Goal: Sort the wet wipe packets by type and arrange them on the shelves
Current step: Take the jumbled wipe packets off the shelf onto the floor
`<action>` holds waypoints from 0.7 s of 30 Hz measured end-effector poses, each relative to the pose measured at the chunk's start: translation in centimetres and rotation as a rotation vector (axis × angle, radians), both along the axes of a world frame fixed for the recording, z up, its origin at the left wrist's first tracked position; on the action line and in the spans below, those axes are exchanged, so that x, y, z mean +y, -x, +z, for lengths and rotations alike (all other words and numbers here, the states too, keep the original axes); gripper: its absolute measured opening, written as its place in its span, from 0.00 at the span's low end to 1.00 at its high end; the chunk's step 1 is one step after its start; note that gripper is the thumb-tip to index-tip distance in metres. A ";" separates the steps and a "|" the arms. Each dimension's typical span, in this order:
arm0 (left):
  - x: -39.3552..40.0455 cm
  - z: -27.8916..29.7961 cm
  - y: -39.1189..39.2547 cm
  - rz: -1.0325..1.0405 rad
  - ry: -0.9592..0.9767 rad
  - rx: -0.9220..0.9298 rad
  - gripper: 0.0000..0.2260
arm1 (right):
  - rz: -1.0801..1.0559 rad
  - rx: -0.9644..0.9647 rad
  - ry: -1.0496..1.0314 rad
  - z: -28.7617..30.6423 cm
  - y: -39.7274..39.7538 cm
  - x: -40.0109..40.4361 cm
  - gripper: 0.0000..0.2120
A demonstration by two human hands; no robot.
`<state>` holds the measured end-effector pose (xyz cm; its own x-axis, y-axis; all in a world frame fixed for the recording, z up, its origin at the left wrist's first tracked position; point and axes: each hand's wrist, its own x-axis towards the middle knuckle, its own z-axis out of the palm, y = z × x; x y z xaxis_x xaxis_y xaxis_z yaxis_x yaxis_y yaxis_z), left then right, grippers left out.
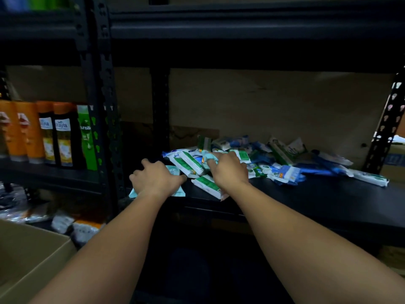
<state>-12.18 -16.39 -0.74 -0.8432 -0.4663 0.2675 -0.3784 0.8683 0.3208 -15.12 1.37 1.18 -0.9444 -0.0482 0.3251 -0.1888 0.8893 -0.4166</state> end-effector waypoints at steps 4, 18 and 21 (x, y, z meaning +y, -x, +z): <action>0.4 1.2 -1.7 0.018 0.014 -0.029 0.39 | 0.011 0.036 0.060 1.0 -1.9 0.6 0.22; 2.6 2.6 -8.4 -0.006 0.162 0.114 0.38 | 0.143 0.157 -0.106 2.2 -9.1 4.2 0.20; 3.7 2.0 -9.5 -0.035 0.176 0.189 0.38 | 0.109 0.167 -0.154 1.8 -9.7 5.3 0.22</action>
<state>-2.70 -12.69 1.26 -0.7856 -0.3699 0.4961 -0.2946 0.9286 0.2258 -5.39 6.68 2.95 -0.8647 -0.2080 0.4572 -0.3420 0.9105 -0.2326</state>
